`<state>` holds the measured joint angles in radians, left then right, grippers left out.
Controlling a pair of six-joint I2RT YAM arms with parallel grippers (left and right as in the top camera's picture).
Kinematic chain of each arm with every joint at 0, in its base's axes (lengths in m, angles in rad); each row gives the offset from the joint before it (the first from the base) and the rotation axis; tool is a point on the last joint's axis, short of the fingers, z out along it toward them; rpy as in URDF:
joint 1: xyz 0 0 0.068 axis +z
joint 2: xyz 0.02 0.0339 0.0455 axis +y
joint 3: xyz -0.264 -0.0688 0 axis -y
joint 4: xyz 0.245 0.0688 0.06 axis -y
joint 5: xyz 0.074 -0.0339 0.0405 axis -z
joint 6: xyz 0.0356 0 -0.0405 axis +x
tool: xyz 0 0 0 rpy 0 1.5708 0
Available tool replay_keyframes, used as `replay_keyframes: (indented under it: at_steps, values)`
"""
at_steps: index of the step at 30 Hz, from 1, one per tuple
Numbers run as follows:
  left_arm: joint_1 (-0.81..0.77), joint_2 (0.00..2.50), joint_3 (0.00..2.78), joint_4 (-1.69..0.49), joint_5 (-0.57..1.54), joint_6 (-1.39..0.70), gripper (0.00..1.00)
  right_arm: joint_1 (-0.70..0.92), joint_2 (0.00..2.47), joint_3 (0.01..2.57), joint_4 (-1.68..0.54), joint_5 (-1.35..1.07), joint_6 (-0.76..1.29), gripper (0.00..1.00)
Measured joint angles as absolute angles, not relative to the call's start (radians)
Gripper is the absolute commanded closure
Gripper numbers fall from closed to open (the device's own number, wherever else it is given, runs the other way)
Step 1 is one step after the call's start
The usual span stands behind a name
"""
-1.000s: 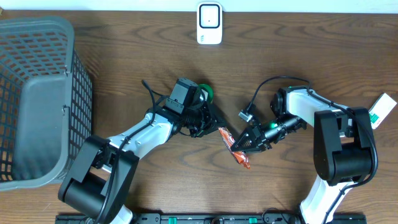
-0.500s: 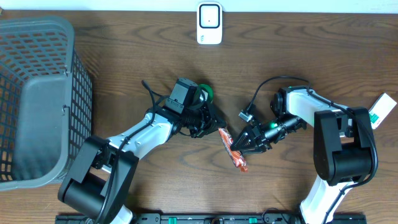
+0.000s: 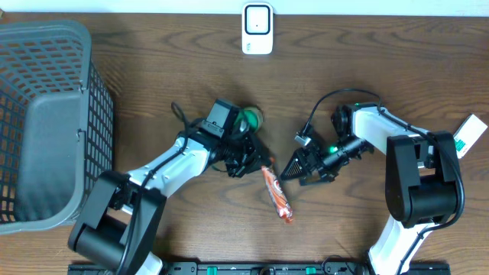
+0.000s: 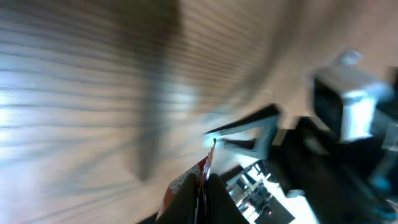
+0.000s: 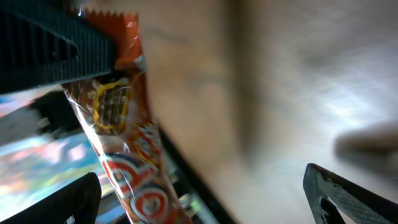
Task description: Scan the item barcode
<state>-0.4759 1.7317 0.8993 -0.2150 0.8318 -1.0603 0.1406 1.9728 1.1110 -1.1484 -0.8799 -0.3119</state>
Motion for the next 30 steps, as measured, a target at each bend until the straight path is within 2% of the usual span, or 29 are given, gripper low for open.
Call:
replay_keyframes:
  at_steps: [8,14,24,30]
  values:
    - [-0.43,1.749,0.888,-0.223,0.821,-1.077,0.93,0.159,1.779,1.172,-1.071,-0.548,-0.104,0.01]
    - [-0.428,1.749,0.888,-0.223,0.82,-1.092,0.93,0.304,1.554,1.188,-1.07,-0.296,0.018,0.01]
    - [-0.428,1.749,0.888,-0.223,0.831,-1.126,0.93,0.629,1.546,1.191,-1.089,0.051,0.152,0.01]
    - [-0.428,1.749,0.888,-0.223,0.833,-1.151,0.93,0.726,1.547,1.191,-1.089,0.179,0.226,0.01]
